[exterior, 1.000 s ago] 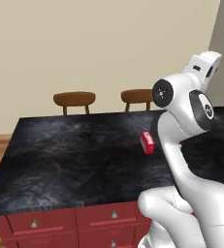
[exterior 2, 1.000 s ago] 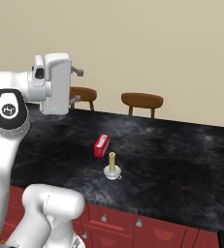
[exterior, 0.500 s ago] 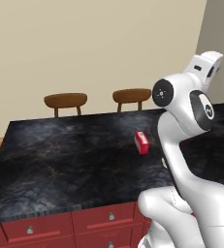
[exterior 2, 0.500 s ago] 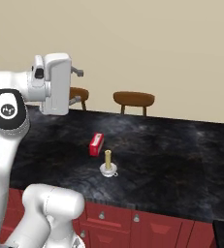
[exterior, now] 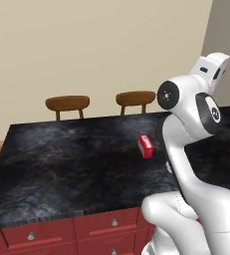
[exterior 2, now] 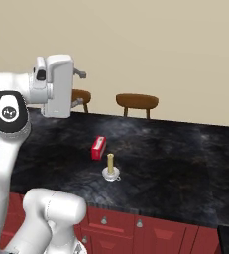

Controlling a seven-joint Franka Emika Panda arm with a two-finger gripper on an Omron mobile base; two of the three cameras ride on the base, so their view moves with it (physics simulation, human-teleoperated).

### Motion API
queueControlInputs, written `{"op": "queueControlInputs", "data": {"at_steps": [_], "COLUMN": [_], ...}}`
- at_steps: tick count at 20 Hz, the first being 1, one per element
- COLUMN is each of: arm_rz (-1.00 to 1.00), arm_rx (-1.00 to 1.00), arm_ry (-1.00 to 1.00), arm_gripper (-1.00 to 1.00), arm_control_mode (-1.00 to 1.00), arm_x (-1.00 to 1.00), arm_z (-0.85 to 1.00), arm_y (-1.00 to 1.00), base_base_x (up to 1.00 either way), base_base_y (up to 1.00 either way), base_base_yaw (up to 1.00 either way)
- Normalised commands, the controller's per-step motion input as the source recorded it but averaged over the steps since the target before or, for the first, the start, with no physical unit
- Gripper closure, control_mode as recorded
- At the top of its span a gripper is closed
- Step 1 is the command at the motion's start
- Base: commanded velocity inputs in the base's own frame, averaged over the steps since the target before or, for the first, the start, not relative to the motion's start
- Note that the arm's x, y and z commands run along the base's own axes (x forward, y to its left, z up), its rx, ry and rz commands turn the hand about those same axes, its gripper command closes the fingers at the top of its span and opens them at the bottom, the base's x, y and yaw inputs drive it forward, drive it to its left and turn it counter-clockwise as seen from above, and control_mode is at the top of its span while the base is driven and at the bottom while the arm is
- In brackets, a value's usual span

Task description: Pick the jar and candle from the dining table and place them in the open cabinet. Close the cabinet after placing the objects.

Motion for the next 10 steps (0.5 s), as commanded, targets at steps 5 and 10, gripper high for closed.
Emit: {"op": "queueControlInputs", "data": {"at_steps": [5, 10], "arm_rz": [0.08, 0.1], "arm_rx": [0.06, 0.06], "arm_ry": [0.07, 0.11], "arm_gripper": [-1.0, -1.0], "arm_control_mode": [-1.0, -1.0], "arm_x": [0.01, -0.01], "arm_z": [0.0, -0.08], "arm_y": [-0.13, -0.24], "base_base_x": [0.0, 0.0], "base_base_y": [0.0, 0.0], "base_base_yaw": [0.0, 0.0]}}
